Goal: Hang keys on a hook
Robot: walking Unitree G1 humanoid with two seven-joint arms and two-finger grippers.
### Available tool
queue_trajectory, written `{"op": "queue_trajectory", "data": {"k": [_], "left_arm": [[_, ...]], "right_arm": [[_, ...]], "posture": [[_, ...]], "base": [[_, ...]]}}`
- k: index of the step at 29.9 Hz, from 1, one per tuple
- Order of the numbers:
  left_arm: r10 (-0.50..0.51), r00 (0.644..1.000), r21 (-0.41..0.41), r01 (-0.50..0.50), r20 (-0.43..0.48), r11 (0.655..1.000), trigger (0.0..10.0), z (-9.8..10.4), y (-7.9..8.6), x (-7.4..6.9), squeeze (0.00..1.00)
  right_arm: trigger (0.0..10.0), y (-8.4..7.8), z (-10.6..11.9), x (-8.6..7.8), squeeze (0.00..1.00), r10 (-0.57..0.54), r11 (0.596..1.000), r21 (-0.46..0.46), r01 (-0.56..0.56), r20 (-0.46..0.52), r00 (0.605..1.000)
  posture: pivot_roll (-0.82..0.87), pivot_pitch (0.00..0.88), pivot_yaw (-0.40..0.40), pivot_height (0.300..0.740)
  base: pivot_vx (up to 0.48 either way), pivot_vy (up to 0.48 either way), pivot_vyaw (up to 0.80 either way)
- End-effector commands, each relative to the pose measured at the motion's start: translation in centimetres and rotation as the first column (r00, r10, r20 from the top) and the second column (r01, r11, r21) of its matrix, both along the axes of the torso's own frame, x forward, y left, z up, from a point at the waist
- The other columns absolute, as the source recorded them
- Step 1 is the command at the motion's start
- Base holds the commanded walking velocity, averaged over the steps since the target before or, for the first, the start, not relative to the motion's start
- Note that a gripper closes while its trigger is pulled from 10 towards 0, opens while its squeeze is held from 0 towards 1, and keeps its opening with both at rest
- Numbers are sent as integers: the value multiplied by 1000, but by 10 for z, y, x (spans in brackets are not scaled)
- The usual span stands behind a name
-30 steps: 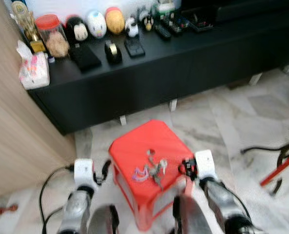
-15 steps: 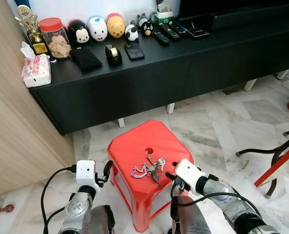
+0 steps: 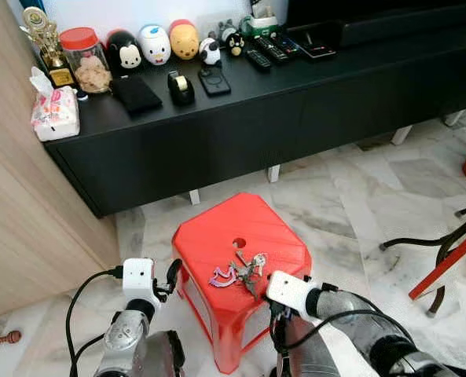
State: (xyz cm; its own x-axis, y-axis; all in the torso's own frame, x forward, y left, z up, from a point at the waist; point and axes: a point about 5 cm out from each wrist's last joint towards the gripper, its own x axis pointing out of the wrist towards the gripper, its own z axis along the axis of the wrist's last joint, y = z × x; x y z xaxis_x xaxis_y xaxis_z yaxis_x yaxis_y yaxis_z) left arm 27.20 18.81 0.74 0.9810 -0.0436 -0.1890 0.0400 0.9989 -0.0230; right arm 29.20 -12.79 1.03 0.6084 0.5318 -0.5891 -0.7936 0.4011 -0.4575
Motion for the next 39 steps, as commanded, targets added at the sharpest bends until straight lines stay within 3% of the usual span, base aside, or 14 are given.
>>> {"op": "queue_trajectory", "data": {"k": [1,6,18,23,32,39], "left_arm": [[5,1000,12,-5,-14,1000,10000,-4,5,-5,0],[2,1000,14,-2,-16,1000,10000,-5,6,-8,0],[7,1000,13,-7,-19,1000,10000,-11,5,-19,0],[10,1000,15,-10,-9,1000,10000,-11,6,-24,0],[2,1000,16,-3,15,1000,10000,-7,1,-30,0],[2,1000,17,-2,19,1000,10000,-3,0,-33,0]], "right_arm": [[10000,-1,1,4,0,-30,999,-22,31,22,999],[10000,0,5,9,0,-46,999,-11,47,48,998],[10000,0,-1,2,0,32,998,-48,-31,10,999],[10000,-2,5,8,0,53,995,-89,-47,76,996],[10000,1,22,19,0,48,998,-38,-42,182,982],[10000,3,16,13,0,92,995,-40,-87,137,986]], "posture": [[-130,148,4,593],[-130,159,3,593],[-117,190,-5,593],[-111,206,-9,593],[-107,228,-15,593],[-100,236,-18,593]], "base": [[0,0,0],[0,0,0],[0,0,0],[0,0,0],[0,0,0],[0,0,0]]}}
